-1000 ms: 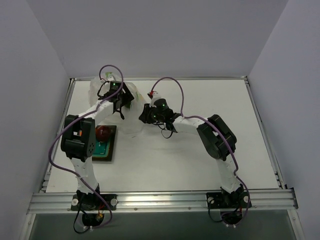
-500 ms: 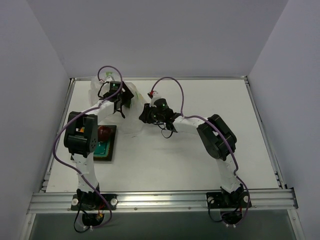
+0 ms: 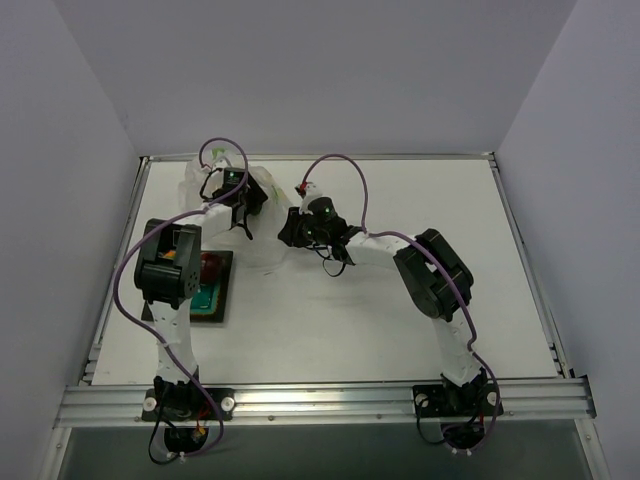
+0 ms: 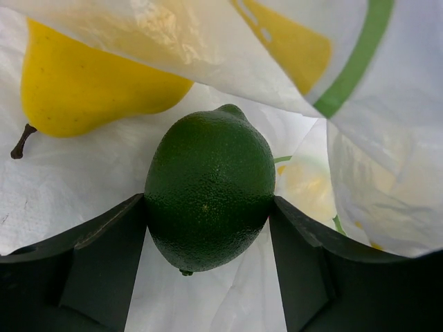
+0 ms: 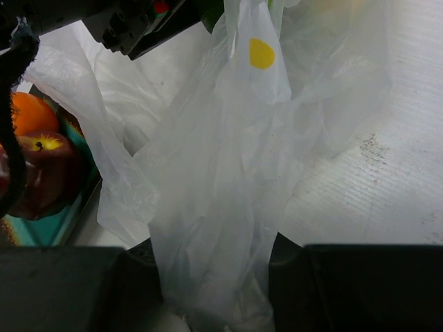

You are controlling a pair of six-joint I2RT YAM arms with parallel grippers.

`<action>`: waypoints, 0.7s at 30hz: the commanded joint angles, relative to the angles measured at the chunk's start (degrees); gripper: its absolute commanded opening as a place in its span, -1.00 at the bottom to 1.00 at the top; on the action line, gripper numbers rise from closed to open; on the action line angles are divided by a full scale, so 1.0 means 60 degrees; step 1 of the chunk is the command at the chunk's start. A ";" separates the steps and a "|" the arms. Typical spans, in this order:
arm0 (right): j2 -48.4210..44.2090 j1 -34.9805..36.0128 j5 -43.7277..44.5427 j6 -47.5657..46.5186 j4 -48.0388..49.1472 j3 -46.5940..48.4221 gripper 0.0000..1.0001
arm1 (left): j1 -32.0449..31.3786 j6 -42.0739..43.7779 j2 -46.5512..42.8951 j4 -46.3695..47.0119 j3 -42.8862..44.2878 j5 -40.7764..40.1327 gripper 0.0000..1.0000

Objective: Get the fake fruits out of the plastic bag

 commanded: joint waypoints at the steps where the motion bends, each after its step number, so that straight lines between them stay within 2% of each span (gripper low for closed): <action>1: -0.0339 -0.0091 -0.0023 -0.0092 0.0126 0.0083 -0.64 | 0.0090 0.0171 -0.0808 0.0446 0.0077 -0.0233 0.15; 9: -0.0382 -0.0237 -0.0008 -0.0078 0.0140 0.0010 -0.64 | -0.0027 0.0830 -0.2361 0.0227 -0.0494 -0.0248 0.17; 13: -0.0573 -0.0340 -0.0023 -0.0077 0.0184 -0.0122 -0.65 | -0.0056 0.0904 -0.2946 -0.0402 -0.0699 -0.0043 0.17; 17: -0.0690 -0.0413 -0.0023 -0.0063 0.0213 -0.0151 -0.65 | -0.0188 0.0685 -0.4174 -0.0594 -0.1722 0.0016 0.17; 21: -0.0646 -0.0458 -0.0096 -0.0019 0.0228 -0.0166 -0.65 | -0.0305 0.0304 -0.5552 -0.0418 -0.3346 0.0104 0.17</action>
